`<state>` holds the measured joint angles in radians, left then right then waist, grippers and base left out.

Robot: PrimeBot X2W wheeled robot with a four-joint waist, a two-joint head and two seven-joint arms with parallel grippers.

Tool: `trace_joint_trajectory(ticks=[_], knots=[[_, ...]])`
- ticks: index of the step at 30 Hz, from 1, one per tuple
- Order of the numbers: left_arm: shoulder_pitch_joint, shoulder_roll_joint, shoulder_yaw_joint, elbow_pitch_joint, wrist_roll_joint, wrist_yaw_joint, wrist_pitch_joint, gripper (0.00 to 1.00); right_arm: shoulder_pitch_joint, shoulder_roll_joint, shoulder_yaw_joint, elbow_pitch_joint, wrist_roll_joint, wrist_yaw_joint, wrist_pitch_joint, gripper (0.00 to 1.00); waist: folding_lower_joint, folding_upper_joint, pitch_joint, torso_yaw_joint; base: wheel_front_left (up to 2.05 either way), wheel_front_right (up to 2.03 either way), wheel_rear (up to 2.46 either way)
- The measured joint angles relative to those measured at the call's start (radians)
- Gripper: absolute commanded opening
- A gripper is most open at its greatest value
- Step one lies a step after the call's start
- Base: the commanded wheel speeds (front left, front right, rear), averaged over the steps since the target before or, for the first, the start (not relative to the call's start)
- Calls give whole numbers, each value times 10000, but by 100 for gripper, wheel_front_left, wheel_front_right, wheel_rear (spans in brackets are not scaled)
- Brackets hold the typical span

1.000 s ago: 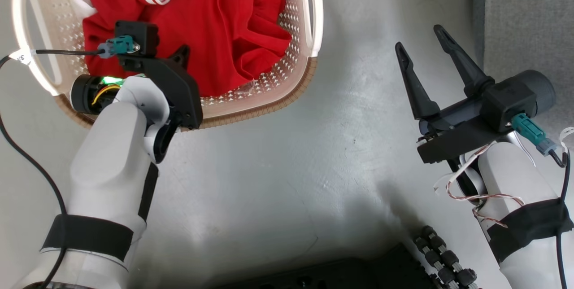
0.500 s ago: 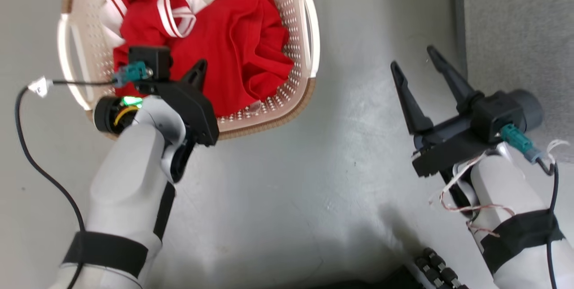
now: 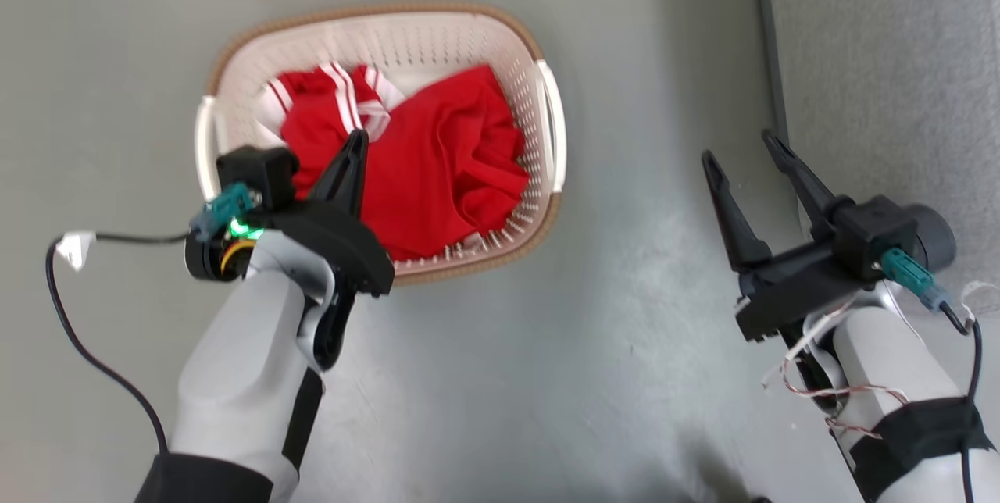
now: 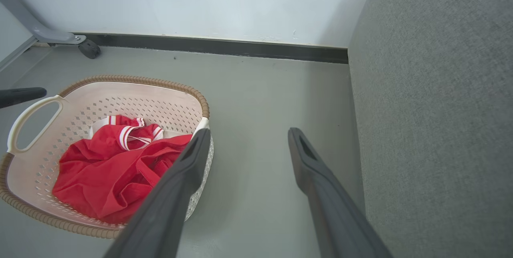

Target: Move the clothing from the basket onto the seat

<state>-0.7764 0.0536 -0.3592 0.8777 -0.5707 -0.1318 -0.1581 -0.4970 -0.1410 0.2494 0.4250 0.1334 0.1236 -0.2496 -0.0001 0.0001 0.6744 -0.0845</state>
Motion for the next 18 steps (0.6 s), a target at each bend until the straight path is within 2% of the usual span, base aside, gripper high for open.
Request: trace_joint_trajectory(ticks=[6,7,8,10,12,13,18], knots=[[623,-15,132,-81,-33,-2,-809,0,456,-144,-263,136,71,0,0,100,-1,-1,-843,215,0,0,0],[734,-23,190,-86,-67,-2,-842,6,544,-169,-316,151,71,0,0,100,0,0,-987,255,0,0,0],[848,-27,253,-102,-94,0,-865,25,632,-199,-370,155,73,0,0,100,-1,0,-1128,294,0,0,0],[1059,-29,299,-115,-92,0,-907,43,821,-265,-485,180,77,0,0,100,-1,-1,-1415,376,0,0,0],[1253,-48,389,-169,-92,0,-913,94,1023,-330,-591,207,98,0,0,100,-1,-1,-1698,461,0,0,0],[1343,-52,428,-203,-92,4,-915,100,1125,-366,-639,232,123,0,0,100,-1,-1,-1843,507,0,0,0],[1814,-67,681,-497,-90,192,-917,100,1592,-491,-836,265,159,0,2,100,-1,-1,-2561,736,0,0,0]])
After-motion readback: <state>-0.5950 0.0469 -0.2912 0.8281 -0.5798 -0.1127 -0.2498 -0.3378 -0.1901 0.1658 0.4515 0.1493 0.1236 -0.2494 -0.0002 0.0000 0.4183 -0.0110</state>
